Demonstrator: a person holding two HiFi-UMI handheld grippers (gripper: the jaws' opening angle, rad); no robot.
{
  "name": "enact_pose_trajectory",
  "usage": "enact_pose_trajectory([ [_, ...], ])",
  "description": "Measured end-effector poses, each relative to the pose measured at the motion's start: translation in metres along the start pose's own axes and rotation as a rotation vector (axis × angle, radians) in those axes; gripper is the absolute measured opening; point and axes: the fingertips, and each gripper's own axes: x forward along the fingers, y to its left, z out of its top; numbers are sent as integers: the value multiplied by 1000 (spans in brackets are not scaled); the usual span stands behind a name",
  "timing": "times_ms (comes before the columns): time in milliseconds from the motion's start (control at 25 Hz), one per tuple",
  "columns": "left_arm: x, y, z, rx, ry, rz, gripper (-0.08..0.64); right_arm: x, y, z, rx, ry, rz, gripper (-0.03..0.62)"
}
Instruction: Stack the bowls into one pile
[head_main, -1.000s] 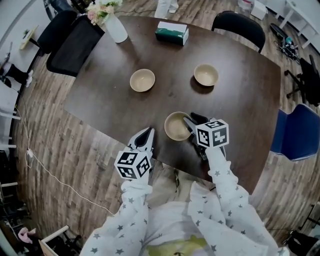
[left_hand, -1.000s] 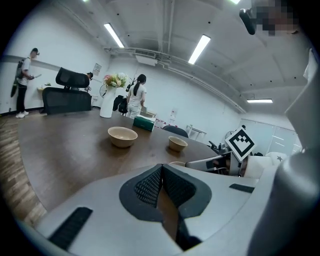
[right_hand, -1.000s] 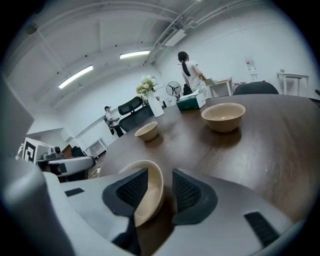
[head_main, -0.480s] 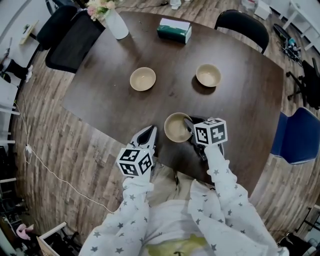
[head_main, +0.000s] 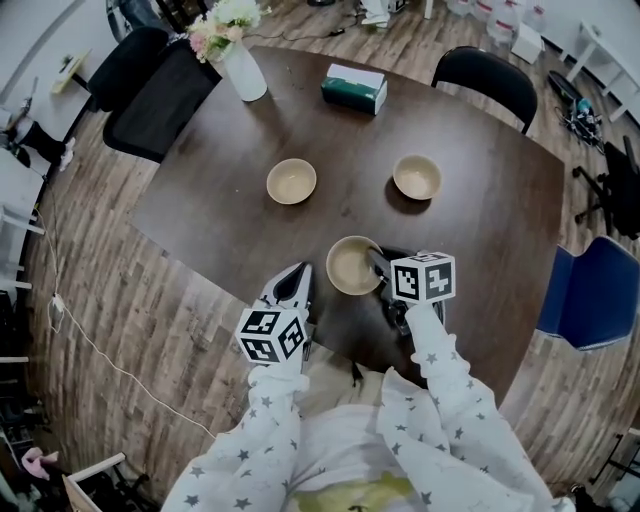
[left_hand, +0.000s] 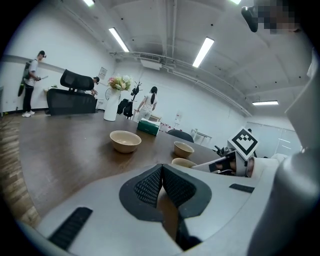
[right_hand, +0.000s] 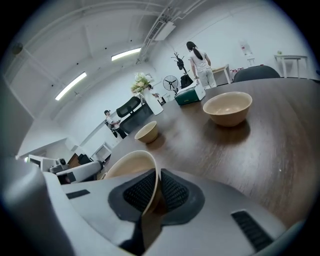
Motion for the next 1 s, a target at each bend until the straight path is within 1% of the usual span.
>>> enact_pose_trajectory([
  [240, -6, 9, 8, 7, -8, 10, 26, -5, 11, 19, 51, -81, 19, 43],
  [520, 5, 19, 22, 12, -8, -23, 25, -4, 9, 46, 119, -171, -1, 43],
  [800, 12, 39, 42, 22, 5, -64, 26, 12, 22, 69, 153, -216, -23, 43],
  [1000, 17, 56, 51, 26, 12, -82, 25, 31, 27, 86, 154, -228, -41, 43],
])
